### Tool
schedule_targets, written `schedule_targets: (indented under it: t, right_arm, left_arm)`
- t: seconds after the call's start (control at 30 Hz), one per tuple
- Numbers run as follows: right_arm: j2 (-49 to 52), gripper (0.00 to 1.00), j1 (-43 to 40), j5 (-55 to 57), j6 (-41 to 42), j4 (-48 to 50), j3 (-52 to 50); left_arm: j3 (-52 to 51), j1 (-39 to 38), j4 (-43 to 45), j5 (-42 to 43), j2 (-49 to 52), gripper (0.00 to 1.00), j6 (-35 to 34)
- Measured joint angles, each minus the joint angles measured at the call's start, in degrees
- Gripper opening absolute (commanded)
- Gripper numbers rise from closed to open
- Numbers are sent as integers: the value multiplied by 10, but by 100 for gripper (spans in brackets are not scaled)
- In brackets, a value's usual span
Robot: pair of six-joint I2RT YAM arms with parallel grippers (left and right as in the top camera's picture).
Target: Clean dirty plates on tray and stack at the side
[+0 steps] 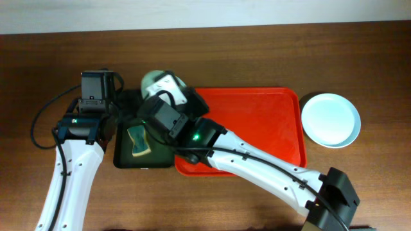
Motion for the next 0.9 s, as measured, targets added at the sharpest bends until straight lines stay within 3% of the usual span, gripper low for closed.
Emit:
schedule_targets:
  t: [0.13,0.27,0.43,0.9]
  right_arm:
    - [-2,4,-43,-85,146,-145,1]
    - [-2,4,-115,-165,228,-188,1]
    - [-3,4,-220,-257,261,-226,1]
    - [-4,4,-557,-333,257,-296,1]
  left_arm:
    - [0,0,0,0,0,99,0]
    - [0,0,0,0,0,99,0]
    - [0,0,0,0,0,99,0]
    - [0,0,0,0,0,99,0]
